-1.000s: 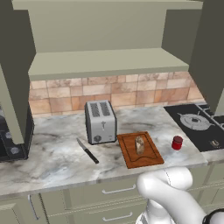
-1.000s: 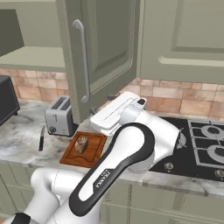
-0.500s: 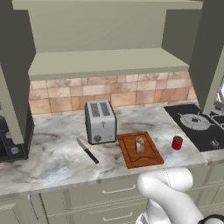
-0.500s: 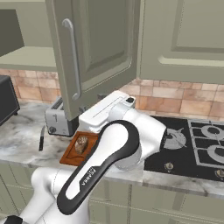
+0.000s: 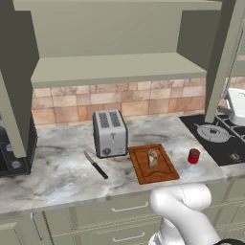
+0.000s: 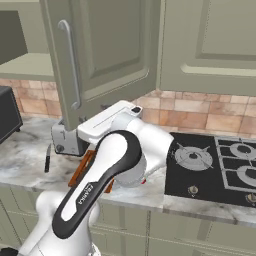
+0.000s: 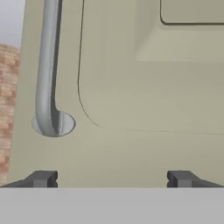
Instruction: Pick the bread, place it on the cutting board, pick the jam, place it on the counter, and close the cabinet.
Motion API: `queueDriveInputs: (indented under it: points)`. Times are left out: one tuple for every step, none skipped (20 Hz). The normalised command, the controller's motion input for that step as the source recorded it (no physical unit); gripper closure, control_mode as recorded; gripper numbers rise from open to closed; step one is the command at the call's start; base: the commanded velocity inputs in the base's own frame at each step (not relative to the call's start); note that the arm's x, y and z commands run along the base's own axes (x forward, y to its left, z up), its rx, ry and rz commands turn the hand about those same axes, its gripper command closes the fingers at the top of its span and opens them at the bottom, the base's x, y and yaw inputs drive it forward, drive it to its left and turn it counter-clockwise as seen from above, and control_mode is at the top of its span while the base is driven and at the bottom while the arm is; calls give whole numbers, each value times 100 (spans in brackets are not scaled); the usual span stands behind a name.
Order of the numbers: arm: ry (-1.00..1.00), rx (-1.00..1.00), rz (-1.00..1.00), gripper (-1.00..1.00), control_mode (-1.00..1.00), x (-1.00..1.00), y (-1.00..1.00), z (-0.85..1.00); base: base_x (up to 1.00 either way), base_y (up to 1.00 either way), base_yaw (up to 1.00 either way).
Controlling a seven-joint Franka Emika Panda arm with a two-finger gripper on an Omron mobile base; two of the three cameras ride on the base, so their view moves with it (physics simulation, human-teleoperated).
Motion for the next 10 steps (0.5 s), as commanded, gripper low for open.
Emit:
queueDriveInputs:
  points:
    - [1,0,0,-100,-100,18,27,11,0,0,0]
    - [1,0,0,-100,-100,18,25,13,0,0,0]
    - [0,0,0,-100,-100,19,24,11,0,0,0]
    - [0,0,0,-100,-100,19,25,11,0,0,0]
    - [0,0,0,-100,-100,19,25,12,0,0,0]
    - [0,0,0,-100,-100,17,24,14,0,0,0]
    - [0,0,0,-100,-100,15,21,16,0,0,0]
    - [0,0,0,-100,-100,15,20,17,0,0,0]
    - [0,0,0,-100,-100,11,20,16,0,0,0]
    - [0,0,0,-100,-100,10,22,14,0,0,0]
